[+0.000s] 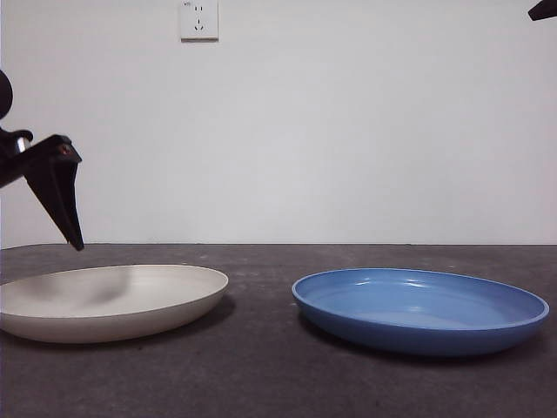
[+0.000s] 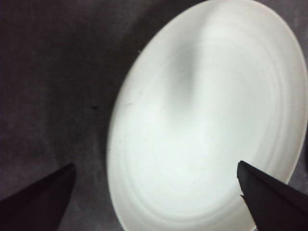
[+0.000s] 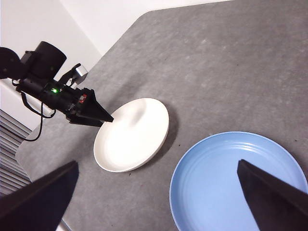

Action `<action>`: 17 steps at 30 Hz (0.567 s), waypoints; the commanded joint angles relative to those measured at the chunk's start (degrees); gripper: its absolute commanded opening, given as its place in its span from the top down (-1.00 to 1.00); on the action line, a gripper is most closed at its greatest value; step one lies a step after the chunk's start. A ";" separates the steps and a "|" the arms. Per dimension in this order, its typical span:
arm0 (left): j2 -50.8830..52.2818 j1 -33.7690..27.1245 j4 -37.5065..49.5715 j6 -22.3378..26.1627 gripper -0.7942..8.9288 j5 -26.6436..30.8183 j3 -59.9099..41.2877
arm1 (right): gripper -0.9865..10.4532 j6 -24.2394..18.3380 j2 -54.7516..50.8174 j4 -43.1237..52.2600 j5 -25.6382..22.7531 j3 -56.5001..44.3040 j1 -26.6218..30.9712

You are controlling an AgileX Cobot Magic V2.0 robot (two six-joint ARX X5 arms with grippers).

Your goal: Pick up the white plate, put it on the blue plate, put it on desk

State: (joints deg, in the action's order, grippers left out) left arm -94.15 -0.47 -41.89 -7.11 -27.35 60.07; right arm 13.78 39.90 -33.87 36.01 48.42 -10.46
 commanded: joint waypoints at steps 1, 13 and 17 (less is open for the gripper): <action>-1.99 -0.04 0.37 0.68 -0.31 -0.13 1.31 | -0.23 0.59 0.44 0.31 0.20 0.98 -0.09; -3.80 -0.04 1.36 1.14 -0.21 -0.15 1.31 | -0.23 0.55 0.44 0.35 0.00 0.98 -0.09; -4.76 -0.04 1.55 1.09 -0.11 -0.15 1.31 | -0.23 0.52 0.44 0.37 -0.02 0.98 -0.09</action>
State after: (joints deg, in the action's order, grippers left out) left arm -97.38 -0.49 -40.60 -6.74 -27.35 60.31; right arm 13.78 39.90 -33.87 35.97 48.42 -10.46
